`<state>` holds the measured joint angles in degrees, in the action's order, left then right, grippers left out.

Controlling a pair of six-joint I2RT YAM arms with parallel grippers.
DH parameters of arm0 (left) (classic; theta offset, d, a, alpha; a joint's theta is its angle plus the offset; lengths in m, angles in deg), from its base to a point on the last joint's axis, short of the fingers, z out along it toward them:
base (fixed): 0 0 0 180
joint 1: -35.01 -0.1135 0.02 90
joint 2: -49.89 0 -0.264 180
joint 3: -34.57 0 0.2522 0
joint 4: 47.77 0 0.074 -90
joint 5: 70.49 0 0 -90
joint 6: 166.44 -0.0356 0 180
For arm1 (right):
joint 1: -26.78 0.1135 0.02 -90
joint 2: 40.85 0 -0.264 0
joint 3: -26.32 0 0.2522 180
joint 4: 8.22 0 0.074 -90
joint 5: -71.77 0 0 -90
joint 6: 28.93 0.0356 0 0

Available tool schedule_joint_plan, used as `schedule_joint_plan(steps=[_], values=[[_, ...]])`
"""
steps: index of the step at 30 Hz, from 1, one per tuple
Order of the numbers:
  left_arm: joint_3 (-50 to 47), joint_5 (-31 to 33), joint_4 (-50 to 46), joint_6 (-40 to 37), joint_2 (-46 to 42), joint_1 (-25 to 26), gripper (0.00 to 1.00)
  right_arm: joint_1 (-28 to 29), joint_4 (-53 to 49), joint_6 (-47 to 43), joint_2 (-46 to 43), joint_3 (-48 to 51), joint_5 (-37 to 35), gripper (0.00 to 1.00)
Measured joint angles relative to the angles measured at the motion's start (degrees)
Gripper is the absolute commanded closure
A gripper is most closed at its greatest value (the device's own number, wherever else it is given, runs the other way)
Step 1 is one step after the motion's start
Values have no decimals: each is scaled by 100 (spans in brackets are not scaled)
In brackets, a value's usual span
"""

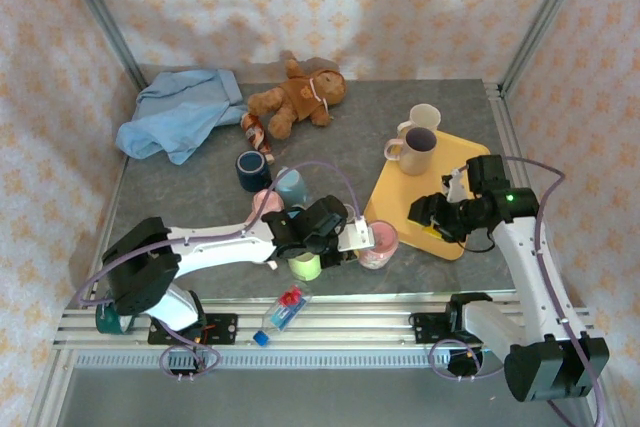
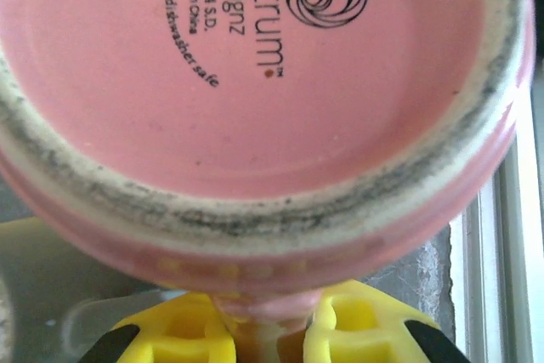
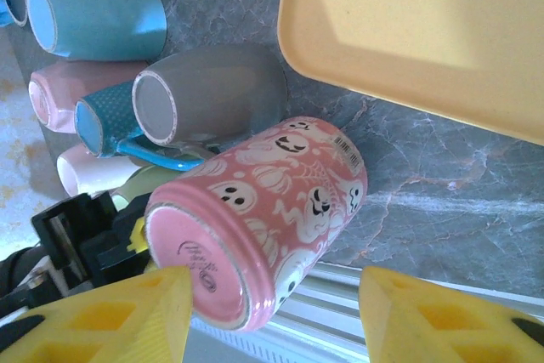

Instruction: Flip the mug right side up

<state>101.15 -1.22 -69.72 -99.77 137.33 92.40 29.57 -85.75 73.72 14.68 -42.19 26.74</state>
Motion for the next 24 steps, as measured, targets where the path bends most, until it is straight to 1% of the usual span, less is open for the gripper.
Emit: schedule_joint_plan(steps=[6,8,13,16,21,24], values=[[0,-219,-15,111,-234,0,100,-83,48,44,28,0,2,46],[2,-313,-17,142,-286,0,100,-197,68,57,81,-4,9,46],[7,-479,-46,256,-332,0,100,-822,133,15,247,-13,225,46],[7,-498,-101,321,-411,0,100,-1060,190,-26,372,-13,348,46],[79,-546,-184,501,-691,-46,100,-1200,389,-28,511,-11,553,46],[254,-619,-166,649,-839,-192,100,-1200,560,-26,518,-11,656,47]])
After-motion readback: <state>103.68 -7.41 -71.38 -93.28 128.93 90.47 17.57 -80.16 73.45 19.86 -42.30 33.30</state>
